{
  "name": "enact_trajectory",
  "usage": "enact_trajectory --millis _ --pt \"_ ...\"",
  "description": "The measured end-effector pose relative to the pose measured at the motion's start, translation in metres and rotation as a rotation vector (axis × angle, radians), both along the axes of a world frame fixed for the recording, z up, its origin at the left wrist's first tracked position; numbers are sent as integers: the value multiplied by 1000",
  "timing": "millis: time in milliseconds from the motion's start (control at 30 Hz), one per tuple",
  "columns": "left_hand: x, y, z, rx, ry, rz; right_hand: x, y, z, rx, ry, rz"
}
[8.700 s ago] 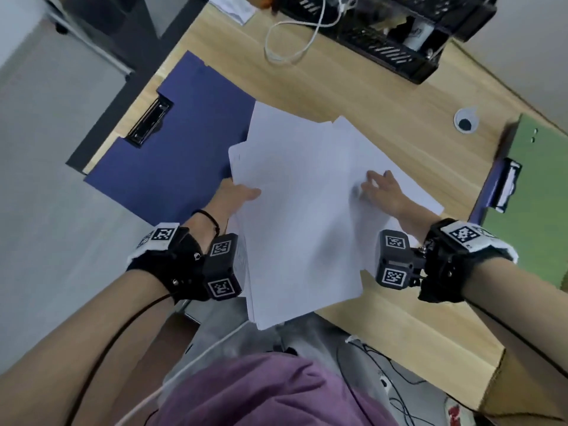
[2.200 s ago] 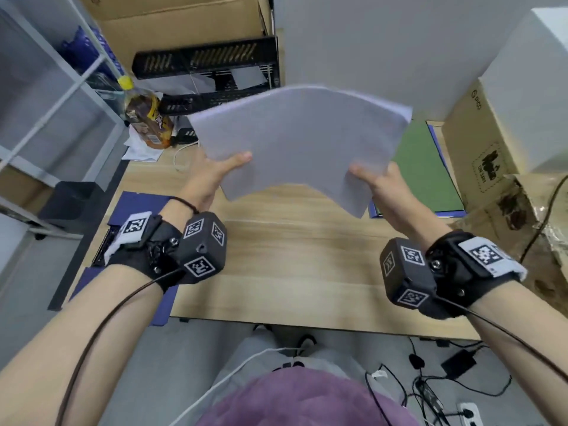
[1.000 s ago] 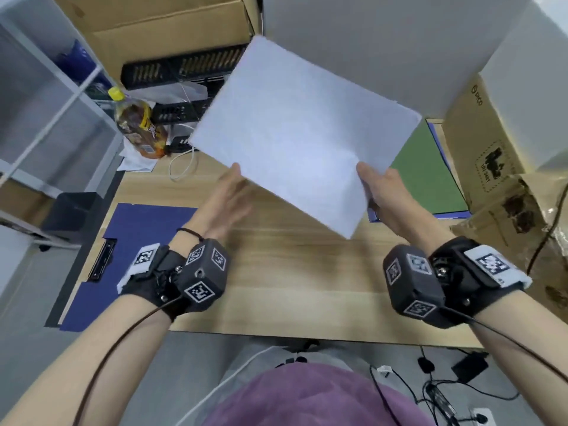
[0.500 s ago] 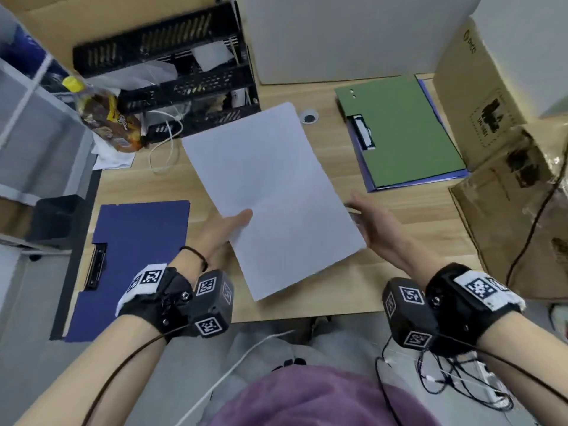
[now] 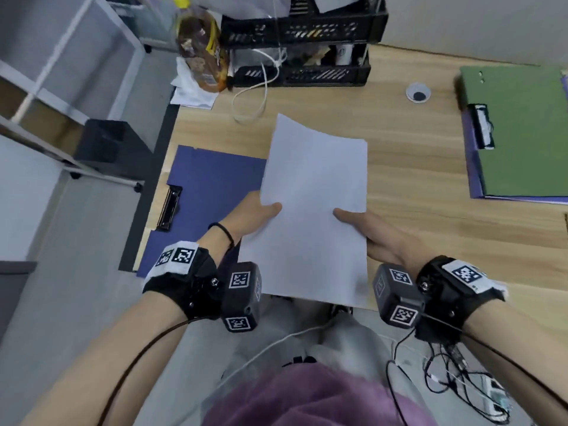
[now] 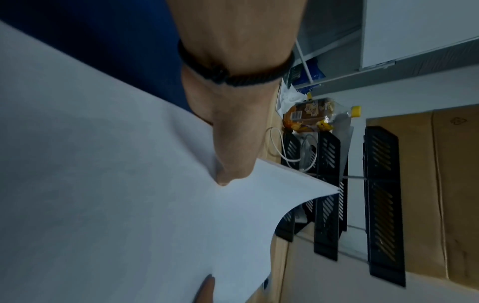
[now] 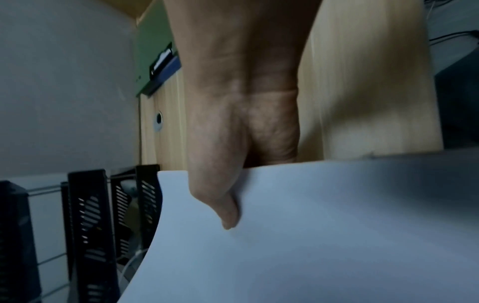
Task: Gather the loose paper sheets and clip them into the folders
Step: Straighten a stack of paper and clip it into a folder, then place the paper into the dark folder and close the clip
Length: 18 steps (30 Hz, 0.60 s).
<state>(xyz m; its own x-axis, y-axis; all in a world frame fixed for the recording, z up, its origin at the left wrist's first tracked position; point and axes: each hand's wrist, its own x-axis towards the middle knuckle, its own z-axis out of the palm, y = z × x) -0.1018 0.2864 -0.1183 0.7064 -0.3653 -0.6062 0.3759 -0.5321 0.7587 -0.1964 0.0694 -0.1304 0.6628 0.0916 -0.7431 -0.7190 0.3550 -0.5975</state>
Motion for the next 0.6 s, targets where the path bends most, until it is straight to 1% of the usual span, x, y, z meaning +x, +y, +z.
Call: enact_trajectory --millis 67,133,233,267,333,433,533,600 --pt "11 20 -6 3 -42 48 13 17 -8 -120 35 39" --pt "21 49 -11 31 -117 120 23 32 -16 -218 53 98" --pt "32 107 -29 143 -270 222 37 53 -29 -252 87 166" --pt "32 126 -35 191 -298 252 41 59 -32 -260 97 181" --pt "28 158 -47 253 -295 319 50 72 -36 -268 104 212" --pt "19 181 -60 290 -212 380 67 89 -38 -268 103 263" --pt "19 183 -68 213 -184 421 88 102 -36 -269 95 306" --pt "22 179 -71 215 -181 445 96 104 -36 -289 86 329"
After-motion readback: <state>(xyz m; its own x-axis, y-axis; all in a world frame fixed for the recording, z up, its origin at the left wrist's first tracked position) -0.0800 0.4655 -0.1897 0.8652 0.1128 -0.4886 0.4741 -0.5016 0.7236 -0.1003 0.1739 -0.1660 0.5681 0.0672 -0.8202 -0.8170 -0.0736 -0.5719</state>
